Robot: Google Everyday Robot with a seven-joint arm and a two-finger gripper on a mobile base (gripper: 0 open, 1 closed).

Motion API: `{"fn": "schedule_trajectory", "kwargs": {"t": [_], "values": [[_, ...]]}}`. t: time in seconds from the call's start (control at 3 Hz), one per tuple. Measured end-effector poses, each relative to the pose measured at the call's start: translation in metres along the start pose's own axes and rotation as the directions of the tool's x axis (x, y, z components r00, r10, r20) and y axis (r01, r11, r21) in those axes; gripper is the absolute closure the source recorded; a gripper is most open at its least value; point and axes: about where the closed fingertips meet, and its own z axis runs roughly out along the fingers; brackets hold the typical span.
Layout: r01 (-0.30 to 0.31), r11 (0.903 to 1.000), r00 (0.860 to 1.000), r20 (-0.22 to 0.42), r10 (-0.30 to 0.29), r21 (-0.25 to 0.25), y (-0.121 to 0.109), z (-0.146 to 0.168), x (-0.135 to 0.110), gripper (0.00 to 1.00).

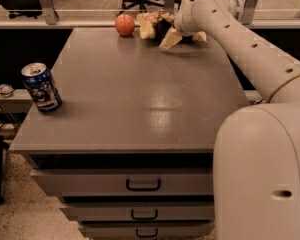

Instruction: Move brown chip bag near apple

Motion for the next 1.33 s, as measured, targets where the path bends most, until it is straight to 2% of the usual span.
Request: {"fn": "schedule_trajectory", "kwargs": {"t": [0.33, 0.67, 1.0, 1.33], "values": [[0.004, 0.9995, 0.998, 0.058, -0.005, 0.030, -0.016, -0.030, -0.016, 0.00], [-0.014, 0.9988, 0.989, 0.151, 0.007, 0.047, -0.043, -0.087, -0.024, 0.00], [-0.022, 0.9986, 0.966, 0.258, 0.009, 0.047, -0.080, -0.162, -0.008, 0.00], [0.039, 0.9957, 0.958, 0.281, -0.061, 0.084, -0.111, -0.237, 0.011, 0.00]]}}
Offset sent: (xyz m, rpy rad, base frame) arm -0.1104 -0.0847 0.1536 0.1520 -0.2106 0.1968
